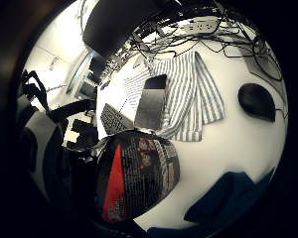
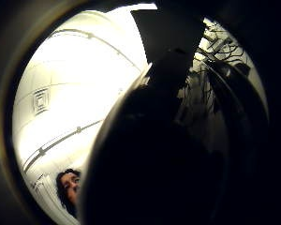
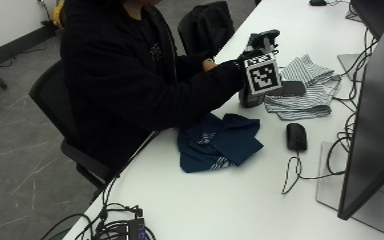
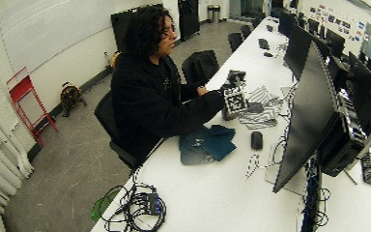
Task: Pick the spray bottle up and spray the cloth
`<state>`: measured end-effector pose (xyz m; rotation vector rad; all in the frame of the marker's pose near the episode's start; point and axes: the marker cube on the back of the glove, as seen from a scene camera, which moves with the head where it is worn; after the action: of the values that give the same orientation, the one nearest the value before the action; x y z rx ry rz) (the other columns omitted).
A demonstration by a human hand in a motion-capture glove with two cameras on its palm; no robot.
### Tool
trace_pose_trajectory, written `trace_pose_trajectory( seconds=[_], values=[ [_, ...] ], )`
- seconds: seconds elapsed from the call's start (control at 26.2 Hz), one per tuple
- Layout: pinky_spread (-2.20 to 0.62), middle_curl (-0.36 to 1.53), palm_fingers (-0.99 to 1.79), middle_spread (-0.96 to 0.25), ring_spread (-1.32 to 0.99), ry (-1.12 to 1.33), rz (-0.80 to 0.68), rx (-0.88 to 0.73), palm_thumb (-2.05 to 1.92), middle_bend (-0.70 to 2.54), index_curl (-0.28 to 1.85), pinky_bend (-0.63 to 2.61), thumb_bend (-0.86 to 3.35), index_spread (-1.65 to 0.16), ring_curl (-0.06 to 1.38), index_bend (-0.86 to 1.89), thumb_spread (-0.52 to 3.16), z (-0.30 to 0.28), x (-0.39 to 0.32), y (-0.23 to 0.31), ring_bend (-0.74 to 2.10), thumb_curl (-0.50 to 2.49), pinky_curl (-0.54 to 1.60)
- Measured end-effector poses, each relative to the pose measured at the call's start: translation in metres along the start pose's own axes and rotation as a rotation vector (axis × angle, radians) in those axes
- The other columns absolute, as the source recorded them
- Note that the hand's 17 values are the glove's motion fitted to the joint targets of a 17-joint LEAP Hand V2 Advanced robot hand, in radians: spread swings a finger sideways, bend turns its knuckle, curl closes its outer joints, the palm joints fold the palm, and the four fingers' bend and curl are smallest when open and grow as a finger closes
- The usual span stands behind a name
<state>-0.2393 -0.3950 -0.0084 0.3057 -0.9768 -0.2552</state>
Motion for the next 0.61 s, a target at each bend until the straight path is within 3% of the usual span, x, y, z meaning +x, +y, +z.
trace_pose_trajectory(
  seconds=[0.23, 0.5, 0.61],
  values=[
    [-0.32, 0.55, 1.34, -0.19, -0.23, 0.068, 0.046, -0.039, 0.90, 0.68, 0.62, 0.51, -0.04, -0.28, 0.47, 0.25, 0.57, -0.006, 0.002, 0.008, 0.70, 0.83, 0.43],
    [-0.17, 0.46, 0.78, -0.15, -0.18, 0.272, 0.051, -0.025, 0.62, 0.39, 0.57, 0.48, -0.12, -0.30, 0.44, 0.13, 0.78, -0.048, 0.007, 0.033, 0.54, 0.68, 0.44],
    [-0.10, 0.45, 0.69, -0.13, -0.17, 0.411, 0.075, -0.044, 0.53, 0.35, 0.53, 0.47, -0.10, -0.32, 0.43, 0.10, 0.82, -0.074, 0.012, 0.044, 0.51, 0.62, 0.44]
  ],
)
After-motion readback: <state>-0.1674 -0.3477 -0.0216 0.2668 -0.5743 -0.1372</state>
